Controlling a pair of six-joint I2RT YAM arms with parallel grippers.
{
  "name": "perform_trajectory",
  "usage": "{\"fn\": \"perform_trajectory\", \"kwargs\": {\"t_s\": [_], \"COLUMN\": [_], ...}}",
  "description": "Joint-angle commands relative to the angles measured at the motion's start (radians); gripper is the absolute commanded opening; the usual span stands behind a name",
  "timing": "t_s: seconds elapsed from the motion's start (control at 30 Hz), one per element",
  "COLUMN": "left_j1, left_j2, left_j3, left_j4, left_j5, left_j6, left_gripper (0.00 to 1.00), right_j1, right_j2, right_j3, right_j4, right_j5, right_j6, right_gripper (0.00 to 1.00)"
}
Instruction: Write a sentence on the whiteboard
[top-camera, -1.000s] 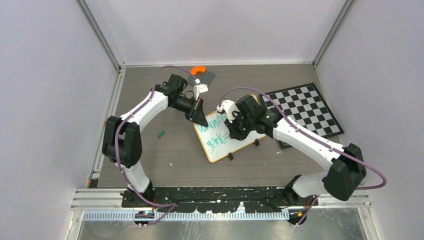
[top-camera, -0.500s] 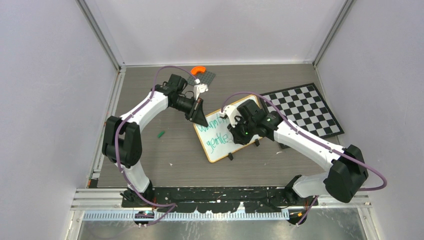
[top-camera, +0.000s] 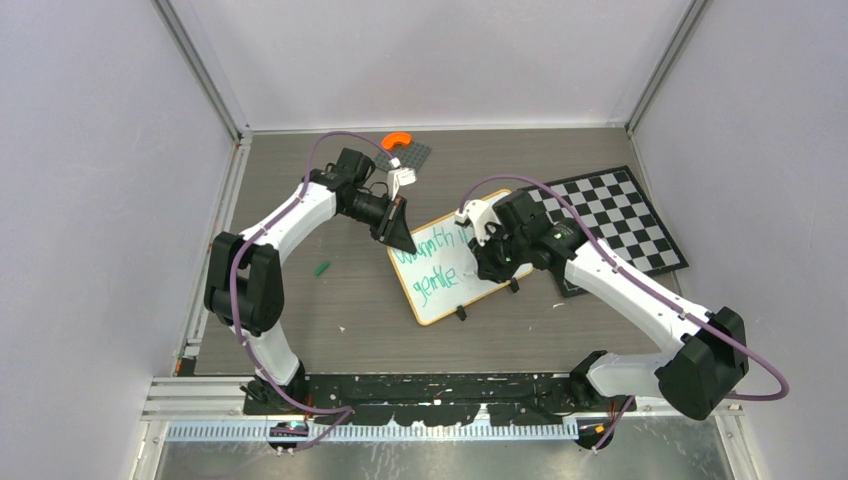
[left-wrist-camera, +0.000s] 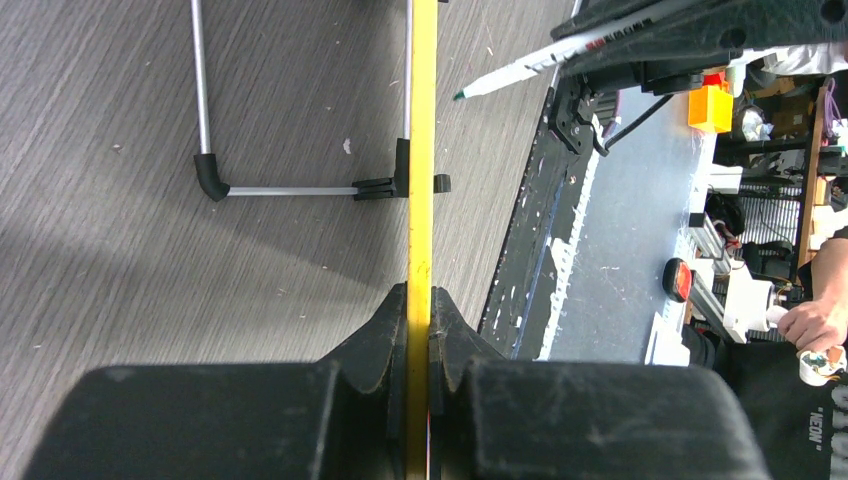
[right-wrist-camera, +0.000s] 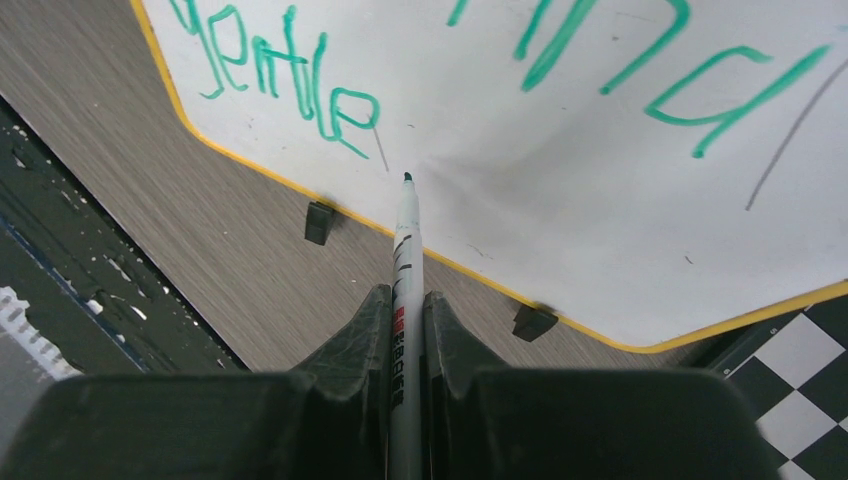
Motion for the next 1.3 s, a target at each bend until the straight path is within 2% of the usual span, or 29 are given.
{"fn": "perform_trajectory", "kwargs": {"t_s": [0.0, 0.57, 0.77, 0.93, 1.27], "left_j1": [-0.004, -0.006, -0.006, -0.005, -0.008], "left_j2": [-0.035, -0.036, -0.036, -0.033, -0.032], "left_j3": [0.004, 0.007, 0.006, 0.007, 0.010], "left_j4": [0.000, -0.002, -0.003, -0.003, -0.002], "left_j5": [-0.014, -0.013, -0.014, -0.013, -0.012], "left_j6": [0.010, 0.008, 0.008, 0.010, 0.006], "left_gripper": [0.00, 0.00, 0.00, 0.00, 0.00], "right_j1": [-0.016, 0.000, 0.003, -0.049, -0.065], "right_j2": [-0.023, 0.051, 0.059, 0.039, 0.021], "right_j3": [0.034, 0.059, 0.054, 0.045, 0.081], "right_j4": [0.027, 0.096, 0.104, 0.083, 0.044], "right_j5": [-0.023, -0.050, 0.014, 0.036, -0.058], "right_j6": [0.001, 0.028, 0.017, 0.000, -0.009], "right_gripper": [0.00, 0.00, 0.00, 0.00, 0.00]}}
